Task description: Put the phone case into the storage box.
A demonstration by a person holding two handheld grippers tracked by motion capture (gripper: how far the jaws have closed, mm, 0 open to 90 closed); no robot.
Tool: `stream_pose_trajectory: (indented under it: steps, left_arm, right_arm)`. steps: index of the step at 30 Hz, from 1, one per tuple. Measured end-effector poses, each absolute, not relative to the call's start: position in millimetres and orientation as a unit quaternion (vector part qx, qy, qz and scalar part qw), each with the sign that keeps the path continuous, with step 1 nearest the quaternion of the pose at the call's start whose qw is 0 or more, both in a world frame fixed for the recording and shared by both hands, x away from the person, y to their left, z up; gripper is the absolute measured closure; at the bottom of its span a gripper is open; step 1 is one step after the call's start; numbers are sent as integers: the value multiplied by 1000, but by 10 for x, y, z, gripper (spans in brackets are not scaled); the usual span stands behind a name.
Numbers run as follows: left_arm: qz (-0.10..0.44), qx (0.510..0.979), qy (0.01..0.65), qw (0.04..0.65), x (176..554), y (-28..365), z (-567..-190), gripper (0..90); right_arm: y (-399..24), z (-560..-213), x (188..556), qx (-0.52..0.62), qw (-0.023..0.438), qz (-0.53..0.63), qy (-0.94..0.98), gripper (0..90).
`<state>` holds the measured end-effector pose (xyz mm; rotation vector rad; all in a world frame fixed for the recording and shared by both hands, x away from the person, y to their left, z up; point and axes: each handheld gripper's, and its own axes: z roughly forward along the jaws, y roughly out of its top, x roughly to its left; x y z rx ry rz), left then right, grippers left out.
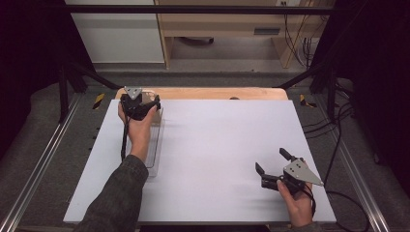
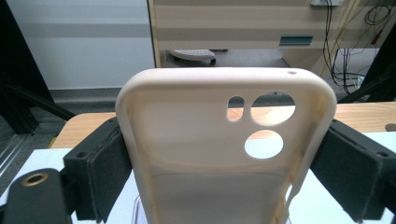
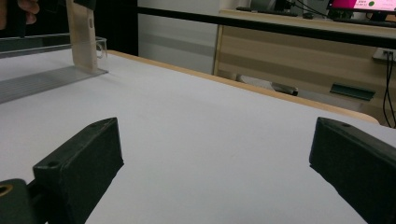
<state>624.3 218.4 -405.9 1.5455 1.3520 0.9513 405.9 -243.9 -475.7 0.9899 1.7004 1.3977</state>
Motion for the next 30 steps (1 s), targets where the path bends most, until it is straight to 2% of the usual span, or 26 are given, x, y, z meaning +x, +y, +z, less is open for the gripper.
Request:
stream_pose_trajectory:
  steps: [30]
  left_arm:
    - [388, 623, 538, 413, 6382, 2133, -4064, 105]
  right_arm:
    - [-2436, -4773, 4064, 384, 354, 539, 661, 26]
